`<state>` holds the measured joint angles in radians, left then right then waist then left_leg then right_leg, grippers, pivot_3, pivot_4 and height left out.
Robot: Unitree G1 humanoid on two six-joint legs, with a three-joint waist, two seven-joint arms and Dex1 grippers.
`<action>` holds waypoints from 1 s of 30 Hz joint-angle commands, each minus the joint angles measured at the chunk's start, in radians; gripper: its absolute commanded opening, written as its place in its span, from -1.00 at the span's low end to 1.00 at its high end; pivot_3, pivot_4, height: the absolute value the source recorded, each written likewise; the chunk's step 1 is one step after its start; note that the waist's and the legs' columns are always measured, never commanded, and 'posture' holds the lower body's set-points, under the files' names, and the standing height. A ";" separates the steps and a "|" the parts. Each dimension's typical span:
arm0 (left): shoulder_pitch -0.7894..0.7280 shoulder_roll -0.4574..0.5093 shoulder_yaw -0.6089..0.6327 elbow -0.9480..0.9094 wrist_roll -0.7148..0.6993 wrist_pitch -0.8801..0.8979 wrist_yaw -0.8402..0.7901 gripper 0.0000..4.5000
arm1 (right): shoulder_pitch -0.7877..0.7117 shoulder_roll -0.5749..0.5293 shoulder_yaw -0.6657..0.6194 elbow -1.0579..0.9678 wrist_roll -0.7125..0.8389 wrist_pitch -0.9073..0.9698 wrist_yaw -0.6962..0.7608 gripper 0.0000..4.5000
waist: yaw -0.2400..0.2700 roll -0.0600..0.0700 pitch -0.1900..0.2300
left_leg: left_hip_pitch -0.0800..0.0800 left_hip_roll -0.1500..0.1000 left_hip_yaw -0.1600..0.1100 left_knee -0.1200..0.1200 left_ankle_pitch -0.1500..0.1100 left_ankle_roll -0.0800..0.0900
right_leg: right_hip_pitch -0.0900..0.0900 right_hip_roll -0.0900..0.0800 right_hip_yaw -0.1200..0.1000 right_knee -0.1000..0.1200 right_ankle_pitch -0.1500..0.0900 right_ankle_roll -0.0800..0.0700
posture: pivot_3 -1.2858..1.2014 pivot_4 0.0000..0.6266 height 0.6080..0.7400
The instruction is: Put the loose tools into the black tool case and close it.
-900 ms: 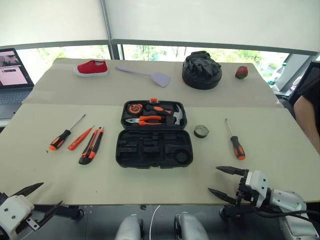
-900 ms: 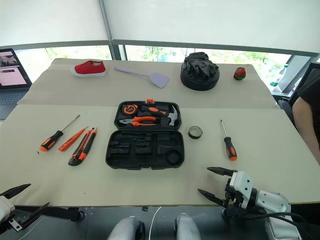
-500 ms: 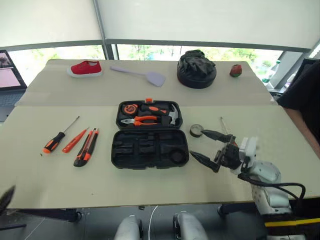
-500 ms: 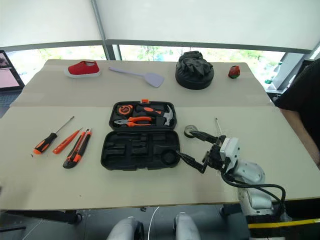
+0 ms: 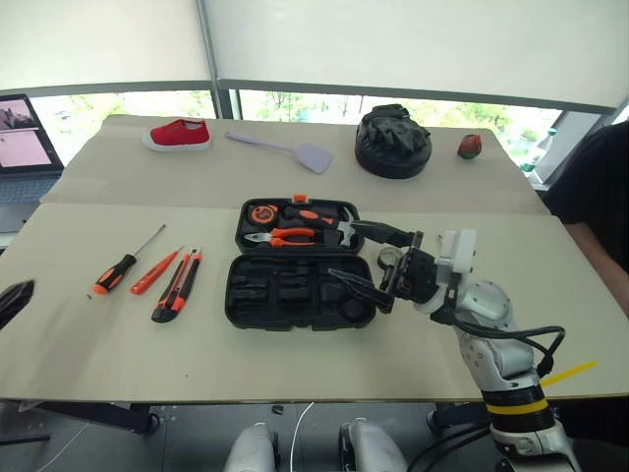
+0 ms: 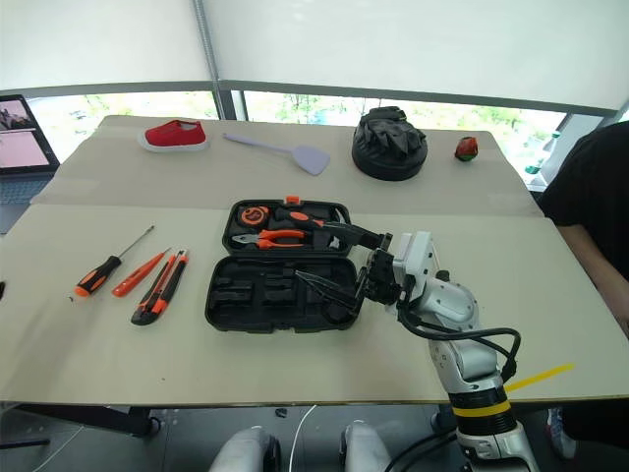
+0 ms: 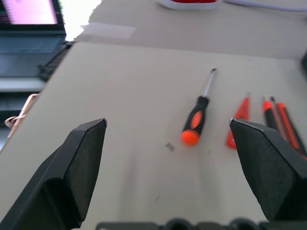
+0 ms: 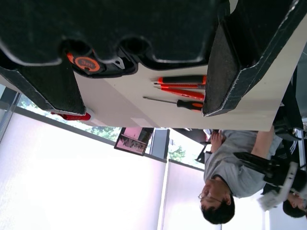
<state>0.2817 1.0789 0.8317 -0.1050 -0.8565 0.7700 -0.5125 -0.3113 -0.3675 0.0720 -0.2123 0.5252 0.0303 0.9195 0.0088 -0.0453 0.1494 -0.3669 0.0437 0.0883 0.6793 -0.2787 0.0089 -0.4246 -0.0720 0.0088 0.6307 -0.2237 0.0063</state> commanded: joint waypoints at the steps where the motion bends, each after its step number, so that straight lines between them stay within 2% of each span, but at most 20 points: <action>1: -0.295 0.118 -0.326 0.257 0.185 0.016 -0.013 0.95 | -0.033 0.004 -0.007 0.004 -0.008 0.000 -0.002 1.00 | -0.002 -0.001 0.000 | -0.001 0.001 0.001 -0.001 0.000 -0.001 | -0.001 0.002 0.000 0.000 0.000 0.000 | 0.03 -0.52 1.00; 4: -0.559 0.123 -0.565 0.456 0.321 -0.013 -0.116 0.95 | -0.050 0.008 -0.011 0.022 -0.019 -0.014 -0.002 1.00 | -0.010 0.000 0.000 | -0.003 0.002 0.002 -0.002 -0.001 -0.002 | -0.003 0.006 0.001 -0.001 0.000 -0.001 | 0.03 -0.52 1.00; 10: -0.839 0.049 -0.784 0.737 0.513 -0.091 -0.257 0.95 | -0.017 -0.009 -0.033 -0.023 -0.026 -0.009 -0.015 1.00 | -0.025 -0.001 0.000 | -0.008 0.006 0.004 -0.003 -0.002 -0.006 | -0.007 0.012 0.002 0.000 0.000 -0.002 | 0.03 -0.52 1.00; 14: -0.892 0.041 -0.824 0.783 0.559 -0.056 -0.324 0.95 | 0.010 -0.022 -0.049 -0.058 -0.027 0.000 -0.038 1.00 | -0.025 -0.001 0.000 | -0.020 0.006 0.004 0.000 0.000 -0.010 | -0.018 0.012 0.003 0.001 0.000 -0.002 | 0.03 -0.52 1.00; 18: -0.906 0.035 -0.832 0.814 0.597 -0.043 -0.364 0.95 | 0.017 -0.026 -0.048 -0.065 -0.030 0.000 -0.049 1.00 | -0.023 -0.001 0.000 | -0.021 0.006 0.004 0.001 -0.003 -0.005 | -0.017 0.011 0.003 0.000 0.000 -0.001 | 0.03 -0.52 1.00; 20: -0.916 0.021 -0.799 0.835 0.610 -0.055 -0.312 0.95 | 0.017 -0.025 -0.046 -0.065 -0.034 -0.003 -0.054 1.00 | -0.023 -0.001 0.000 | -0.020 0.006 0.004 0.001 -0.003 -0.005 | -0.017 0.011 0.003 0.001 0.000 -0.001 | 0.03 -0.52 1.00; 22: -0.894 0.029 -0.816 0.816 0.608 -0.033 -0.376 0.95 | 0.010 -0.026 -0.043 -0.056 -0.038 -0.012 -0.048 1.00 | -0.023 -0.001 0.000 | -0.020 0.006 0.004 0.002 -0.003 -0.005 | -0.017 0.011 0.003 0.000 0.000 -0.001 | 0.03 -0.52 1.00; 25: -0.859 0.039 -0.828 0.829 0.632 -0.035 -0.411 0.66 | -0.013 -0.023 -0.050 -0.029 -0.045 -0.027 -0.044 1.00 | -0.023 -0.001 0.000 | -0.017 0.006 0.004 0.003 -0.002 -0.006 | -0.016 0.011 0.004 0.002 0.001 -0.002 | 0.03 -0.52 1.00; 26: -0.855 0.038 -0.825 0.838 0.639 -0.035 -0.410 0.47 | -0.020 -0.022 -0.052 -0.021 -0.046 -0.031 -0.043 1.00 | -0.024 -0.001 0.000 | -0.016 0.006 0.004 0.003 -0.002 -0.006 | -0.015 0.011 0.004 0.002 0.001 -0.002 | 0.03 -0.52 1.00; 30: -0.842 0.019 -0.801 0.831 0.638 -0.040 -0.416 -0.08 | -0.017 -0.024 -0.056 -0.010 -0.044 -0.043 -0.029 1.00 | -0.023 -0.001 0.000 | -0.012 0.006 0.005 0.005 -0.002 -0.006 | -0.014 0.011 0.006 0.009 0.001 -0.002 | 0.03 -0.52 1.00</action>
<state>-0.5752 1.1035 0.0172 0.7226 -0.2289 0.7264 -0.9191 -0.3239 -0.3875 0.0414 -0.2063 0.4743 0.0203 0.8796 -0.0139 -0.0466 0.1492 -0.3788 0.0496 0.0930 0.6842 -0.2804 0.0026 -0.4390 -0.0611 0.0149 0.6403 -0.2230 0.0039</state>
